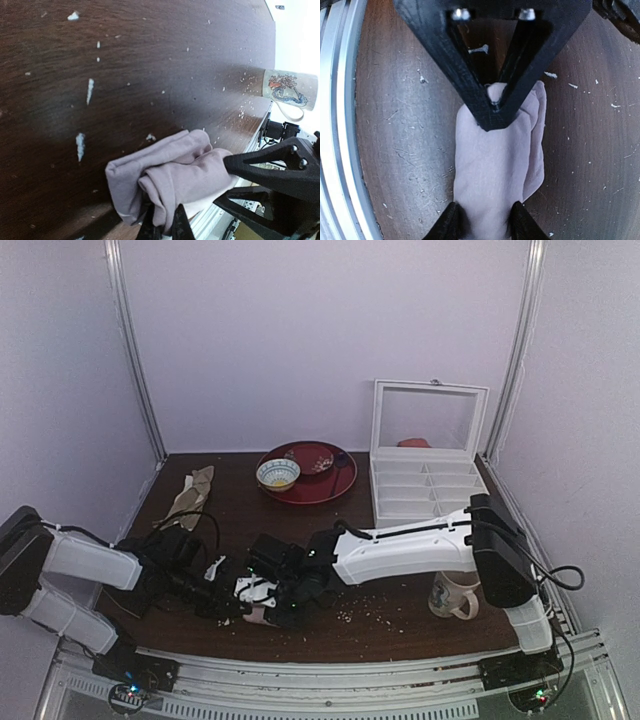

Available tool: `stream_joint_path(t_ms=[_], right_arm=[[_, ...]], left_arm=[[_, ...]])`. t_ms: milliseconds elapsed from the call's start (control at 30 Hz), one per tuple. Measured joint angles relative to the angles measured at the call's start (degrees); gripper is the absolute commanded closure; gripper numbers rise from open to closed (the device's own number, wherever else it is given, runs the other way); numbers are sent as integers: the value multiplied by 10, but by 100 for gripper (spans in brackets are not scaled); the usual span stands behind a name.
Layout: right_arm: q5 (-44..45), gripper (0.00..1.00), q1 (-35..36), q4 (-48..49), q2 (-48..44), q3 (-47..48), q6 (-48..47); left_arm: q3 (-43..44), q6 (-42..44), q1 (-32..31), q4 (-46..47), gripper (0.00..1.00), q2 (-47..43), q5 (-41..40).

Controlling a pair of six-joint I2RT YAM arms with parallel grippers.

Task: Roll the underwear
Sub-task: Roll the underwear at the center of the board.

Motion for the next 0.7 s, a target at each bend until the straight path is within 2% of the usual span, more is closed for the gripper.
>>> stream_joint_path(t_ms=[133, 367, 567, 700], right_arm=[[6, 71, 0, 1, 13, 1, -2], [11, 100, 0, 1, 18, 6, -3], [11, 100, 0, -1, 18, 7, -2], [2, 100, -2, 12, 21, 9, 10]], left_arm=[[0, 0, 0, 0, 100, 0, 0], [0, 0, 0, 0, 100, 0, 0], [0, -1, 0, -3, 100, -4, -2], [0, -7, 8, -37, 100, -42, -14]])
